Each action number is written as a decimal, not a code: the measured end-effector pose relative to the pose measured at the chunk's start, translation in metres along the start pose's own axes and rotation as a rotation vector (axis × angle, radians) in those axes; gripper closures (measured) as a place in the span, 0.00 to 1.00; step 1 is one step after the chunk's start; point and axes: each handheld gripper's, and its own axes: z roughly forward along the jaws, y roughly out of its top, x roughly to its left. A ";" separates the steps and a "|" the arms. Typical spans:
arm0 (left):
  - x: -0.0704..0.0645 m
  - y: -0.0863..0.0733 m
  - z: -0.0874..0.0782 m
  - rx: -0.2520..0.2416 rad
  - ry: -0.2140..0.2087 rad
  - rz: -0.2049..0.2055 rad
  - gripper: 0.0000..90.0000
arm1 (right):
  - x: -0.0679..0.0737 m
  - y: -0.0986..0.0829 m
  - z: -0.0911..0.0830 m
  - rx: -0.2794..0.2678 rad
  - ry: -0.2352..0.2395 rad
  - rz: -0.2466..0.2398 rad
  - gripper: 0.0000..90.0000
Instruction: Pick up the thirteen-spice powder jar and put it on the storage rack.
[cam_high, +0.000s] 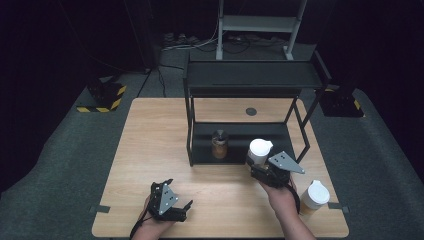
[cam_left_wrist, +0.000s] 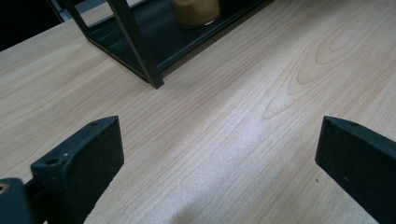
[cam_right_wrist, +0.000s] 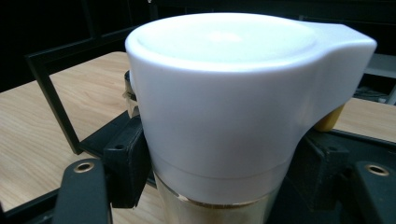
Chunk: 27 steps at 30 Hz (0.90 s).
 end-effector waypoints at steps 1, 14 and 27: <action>0.000 0.000 0.000 -0.001 0.000 0.002 0.02 | 0.000 0.001 0.001 0.000 -0.001 0.002 0.34; 0.001 -0.001 -0.001 -0.007 -0.003 -0.006 0.02 | -0.001 0.006 0.019 -0.005 -0.003 0.002 0.34; 0.002 -0.002 -0.001 -0.012 -0.007 -0.008 0.02 | -0.002 0.009 0.035 -0.009 -0.005 0.004 0.34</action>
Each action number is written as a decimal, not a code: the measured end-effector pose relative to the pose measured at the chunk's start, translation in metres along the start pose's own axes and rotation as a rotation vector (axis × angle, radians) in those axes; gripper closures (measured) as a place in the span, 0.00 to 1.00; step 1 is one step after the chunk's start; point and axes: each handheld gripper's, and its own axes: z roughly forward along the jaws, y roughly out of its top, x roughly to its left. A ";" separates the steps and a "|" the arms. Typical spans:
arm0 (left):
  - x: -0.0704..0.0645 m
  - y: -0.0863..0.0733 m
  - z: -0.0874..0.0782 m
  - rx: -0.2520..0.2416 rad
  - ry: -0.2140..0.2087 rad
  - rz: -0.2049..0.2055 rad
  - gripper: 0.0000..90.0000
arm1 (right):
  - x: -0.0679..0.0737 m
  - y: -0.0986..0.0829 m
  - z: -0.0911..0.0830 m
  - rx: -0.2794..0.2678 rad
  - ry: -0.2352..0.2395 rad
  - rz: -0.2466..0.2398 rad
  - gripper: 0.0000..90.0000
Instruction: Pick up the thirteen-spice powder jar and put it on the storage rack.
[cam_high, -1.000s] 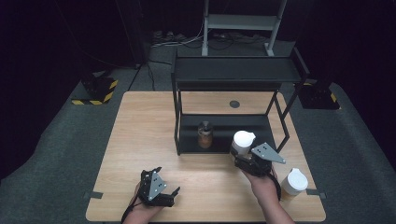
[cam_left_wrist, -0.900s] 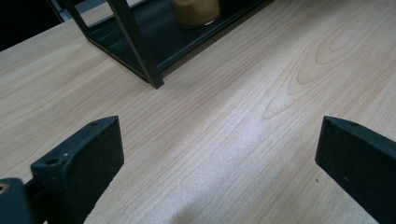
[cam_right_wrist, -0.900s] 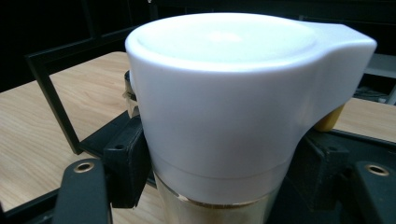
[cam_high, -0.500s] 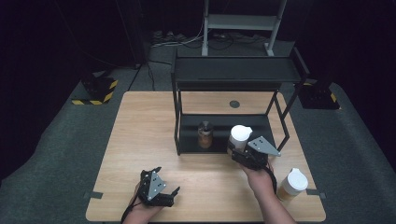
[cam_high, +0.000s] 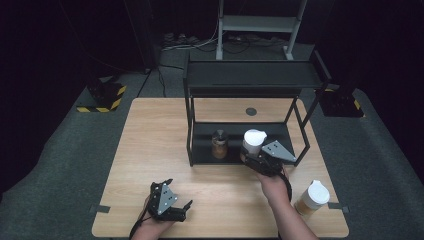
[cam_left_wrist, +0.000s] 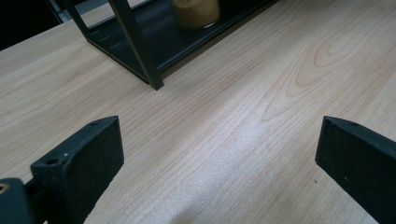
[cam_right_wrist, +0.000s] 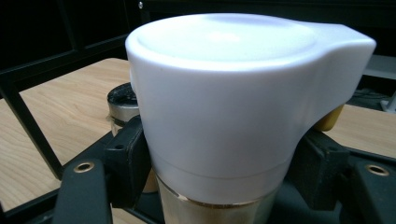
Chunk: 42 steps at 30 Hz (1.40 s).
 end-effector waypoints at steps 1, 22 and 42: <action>0.000 0.000 0.000 -0.001 0.000 -0.002 0.02 | 0.000 0.000 0.001 -0.001 -0.001 0.000 0.34; 0.001 -0.002 -0.001 -0.009 -0.006 -0.006 0.02 | -0.003 0.000 0.027 -0.003 -0.009 0.010 0.34; 0.002 -0.003 -0.002 -0.017 -0.011 -0.004 0.02 | -0.001 -0.005 0.052 0.014 -0.014 0.001 0.34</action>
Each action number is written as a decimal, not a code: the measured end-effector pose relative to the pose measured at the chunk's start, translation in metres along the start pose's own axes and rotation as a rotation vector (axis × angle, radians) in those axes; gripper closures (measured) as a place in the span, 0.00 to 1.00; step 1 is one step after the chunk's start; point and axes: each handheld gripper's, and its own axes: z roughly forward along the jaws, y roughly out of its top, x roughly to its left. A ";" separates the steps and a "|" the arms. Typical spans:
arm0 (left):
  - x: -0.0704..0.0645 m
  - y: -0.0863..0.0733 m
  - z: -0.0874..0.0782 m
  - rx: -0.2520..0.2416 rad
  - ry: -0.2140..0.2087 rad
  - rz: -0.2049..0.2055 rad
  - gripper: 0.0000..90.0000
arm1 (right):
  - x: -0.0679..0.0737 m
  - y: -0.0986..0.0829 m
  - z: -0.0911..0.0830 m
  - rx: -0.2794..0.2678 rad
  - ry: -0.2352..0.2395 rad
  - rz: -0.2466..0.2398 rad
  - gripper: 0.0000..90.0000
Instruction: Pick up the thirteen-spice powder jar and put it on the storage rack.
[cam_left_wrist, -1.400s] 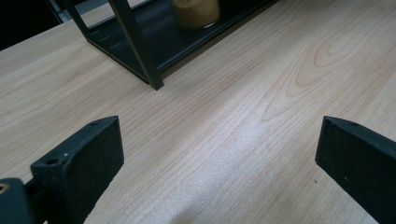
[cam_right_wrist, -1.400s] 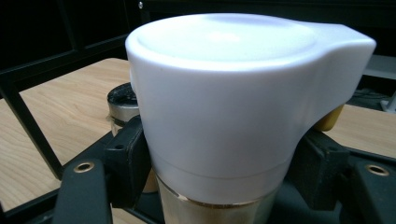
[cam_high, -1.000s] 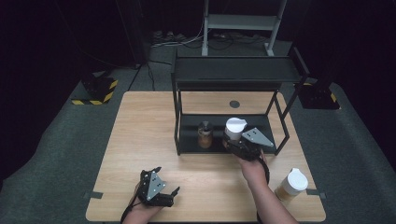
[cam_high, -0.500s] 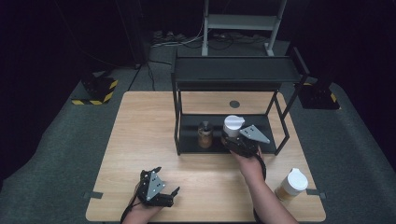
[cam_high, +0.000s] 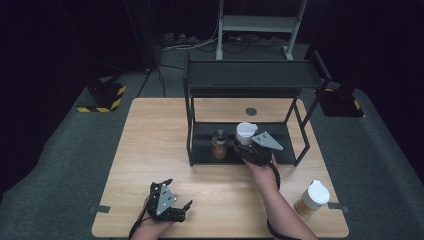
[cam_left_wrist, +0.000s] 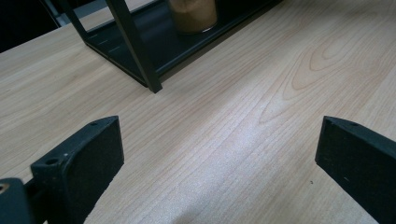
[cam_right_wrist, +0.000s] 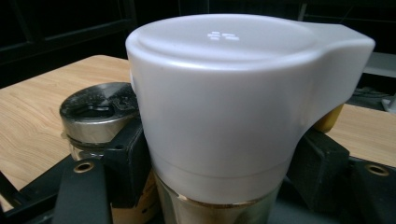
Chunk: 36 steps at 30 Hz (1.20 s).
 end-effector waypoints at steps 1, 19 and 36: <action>0.000 0.000 0.000 0.000 0.000 0.000 0.02 | 0.000 0.000 0.001 0.002 0.000 0.001 0.34; 0.001 -0.001 0.000 -0.004 -0.003 -0.003 0.02 | 0.001 -0.005 0.015 0.025 -0.008 0.010 0.34; 0.001 -0.001 -0.001 -0.004 -0.006 -0.004 0.02 | 0.002 -0.011 0.021 0.040 -0.015 0.017 0.34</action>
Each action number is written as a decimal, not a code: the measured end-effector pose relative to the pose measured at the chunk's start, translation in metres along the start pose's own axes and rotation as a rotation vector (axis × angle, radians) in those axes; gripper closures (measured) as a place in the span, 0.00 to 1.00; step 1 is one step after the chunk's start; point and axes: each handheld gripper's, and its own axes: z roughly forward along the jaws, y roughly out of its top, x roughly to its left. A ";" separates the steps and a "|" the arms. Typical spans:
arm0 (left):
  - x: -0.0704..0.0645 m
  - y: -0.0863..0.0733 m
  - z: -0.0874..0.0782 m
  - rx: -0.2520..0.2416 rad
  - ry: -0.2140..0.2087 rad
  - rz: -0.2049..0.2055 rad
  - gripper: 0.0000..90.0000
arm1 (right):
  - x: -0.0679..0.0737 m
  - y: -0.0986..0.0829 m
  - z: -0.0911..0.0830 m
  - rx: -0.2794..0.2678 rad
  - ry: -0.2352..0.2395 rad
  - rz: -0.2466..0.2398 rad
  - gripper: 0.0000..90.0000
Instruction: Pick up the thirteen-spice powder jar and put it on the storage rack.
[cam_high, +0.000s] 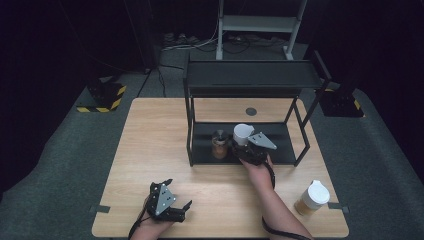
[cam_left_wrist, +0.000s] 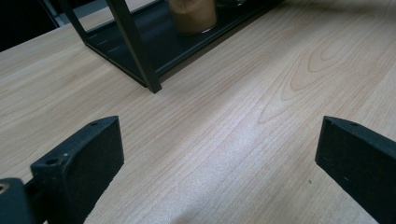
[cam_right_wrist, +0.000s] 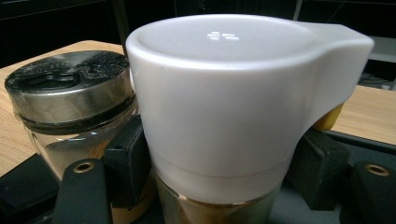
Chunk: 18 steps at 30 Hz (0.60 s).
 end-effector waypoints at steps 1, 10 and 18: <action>0.000 0.000 0.000 -0.001 0.000 0.001 0.02 | 0.000 0.000 0.000 -0.001 0.000 0.000 0.34; 0.000 0.000 0.000 -0.002 0.000 0.005 0.02 | -0.003 -0.003 0.003 -0.012 -0.001 -0.004 0.33; 0.000 0.000 0.000 0.000 -0.001 0.007 0.02 | -0.002 -0.007 0.002 -0.024 0.000 -0.014 0.33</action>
